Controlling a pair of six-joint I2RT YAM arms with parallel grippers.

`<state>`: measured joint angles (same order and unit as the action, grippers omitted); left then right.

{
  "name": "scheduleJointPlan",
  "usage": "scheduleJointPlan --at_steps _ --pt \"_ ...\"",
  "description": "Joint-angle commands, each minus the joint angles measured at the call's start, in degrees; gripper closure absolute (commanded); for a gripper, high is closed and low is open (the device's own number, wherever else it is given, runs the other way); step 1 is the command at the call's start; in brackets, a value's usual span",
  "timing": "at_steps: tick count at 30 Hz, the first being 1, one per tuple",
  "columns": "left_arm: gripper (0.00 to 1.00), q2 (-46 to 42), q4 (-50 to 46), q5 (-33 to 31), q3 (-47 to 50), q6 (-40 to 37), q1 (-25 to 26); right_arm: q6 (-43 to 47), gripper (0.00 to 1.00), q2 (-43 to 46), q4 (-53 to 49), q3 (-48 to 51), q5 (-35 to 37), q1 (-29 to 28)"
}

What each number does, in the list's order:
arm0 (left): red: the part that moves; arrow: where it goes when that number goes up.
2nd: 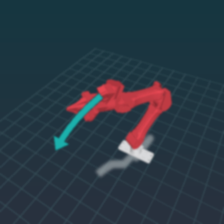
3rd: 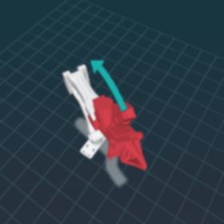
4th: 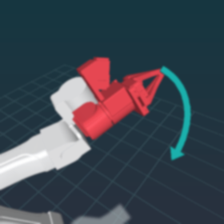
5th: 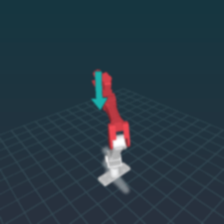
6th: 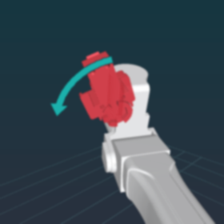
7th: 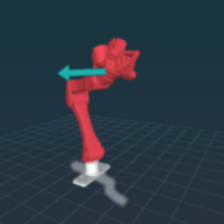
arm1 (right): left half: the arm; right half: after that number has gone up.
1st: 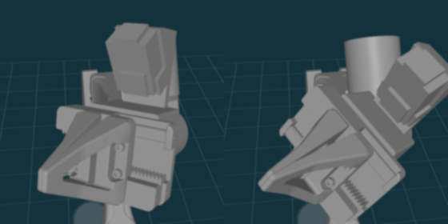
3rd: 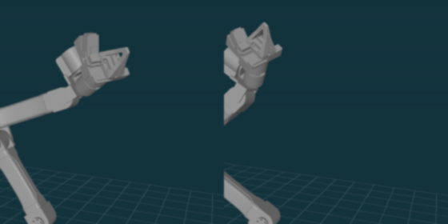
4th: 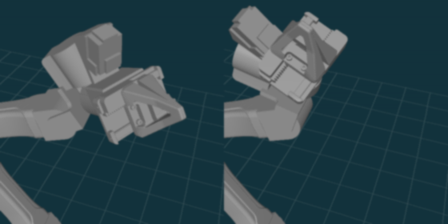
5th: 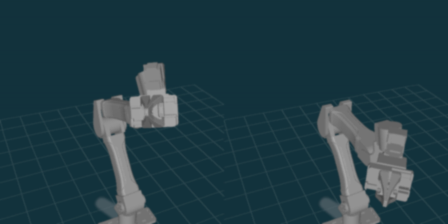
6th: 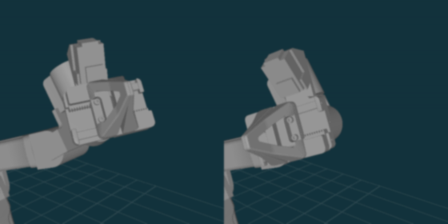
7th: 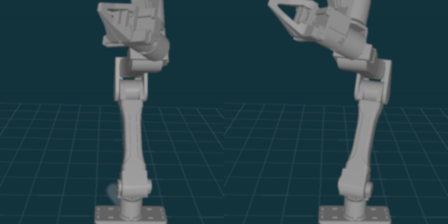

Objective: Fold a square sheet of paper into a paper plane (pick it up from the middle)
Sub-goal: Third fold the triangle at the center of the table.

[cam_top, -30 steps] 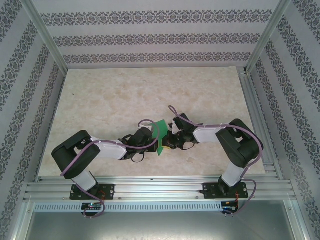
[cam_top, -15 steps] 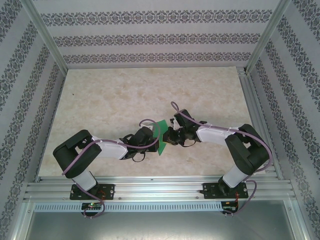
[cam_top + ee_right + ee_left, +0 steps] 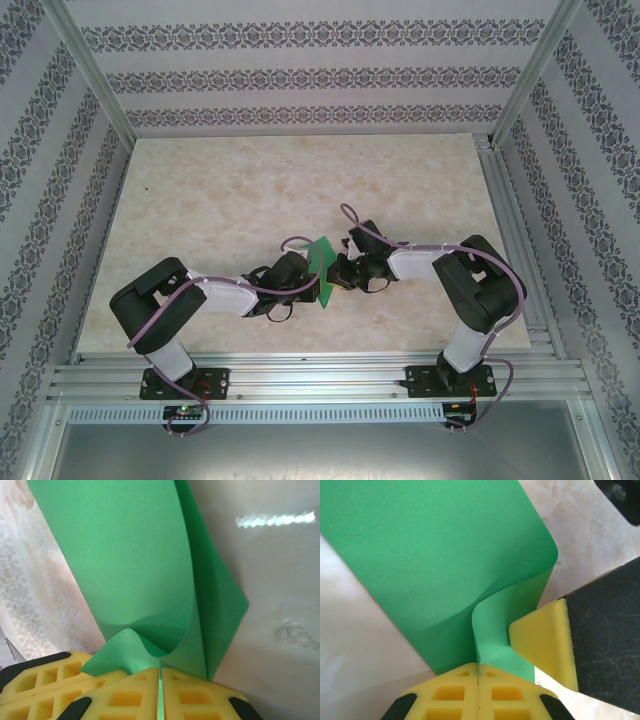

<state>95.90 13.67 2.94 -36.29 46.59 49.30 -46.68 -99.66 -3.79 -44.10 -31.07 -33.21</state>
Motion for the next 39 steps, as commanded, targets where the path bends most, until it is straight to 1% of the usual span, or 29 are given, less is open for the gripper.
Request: scheduleJointPlan --at_steps 1,6,9,16,20,23,26,33,35,39 --pt "0.93 1.49 -4.06 0.41 -0.68 -1.50 0.45 -0.61 0.88 3.10 2.70 0.02 -2.05 0.86" --pt "0.93 1.54 -4.25 0.11 -0.54 -1.07 0.45 1.56 0.87 5.31 0.46 -1.76 -2.77 3.41" --pt "0.94 1.66 -4.20 0.31 -0.62 -0.91 0.45 3.48 0.88 3.94 -1.75 -3.20 -3.03 4.29" --pt "0.94 1.70 -4.36 0.25 -0.54 -0.58 0.45 4.40 0.89 -1.04 -1.12 -4.24 -3.38 4.65" --pt "0.93 1.75 -4.38 0.32 -0.46 -0.52 0.45 5.56 0.89 -3.75 -3.26 -4.56 0.09 4.91" --pt "0.94 1.75 -4.62 0.22 -0.37 -0.51 0.44 5.74 0.89 -5.27 -3.26 -4.24 0.40 5.08" --pt "0.94 1.75 -4.62 0.27 -0.33 -0.39 0.52 5.55 0.89 -4.28 -3.19 -4.45 -0.30 5.18" --pt "0.94 1.56 -5.06 0.18 -0.38 -0.52 0.54 6.02 0.88 2.55 -5.95 -7.33 -1.92 6.10" --pt "0.94 1.66 -5.06 0.25 -0.59 -0.46 0.54 6.76 0.88 2.72 -7.18 -8.25 -1.43 6.14" --pt "0.94 1.92 -5.03 0.36 -0.85 -0.53 0.54 7.02 0.89 0.34 -7.44 -8.83 -1.25 6.23"
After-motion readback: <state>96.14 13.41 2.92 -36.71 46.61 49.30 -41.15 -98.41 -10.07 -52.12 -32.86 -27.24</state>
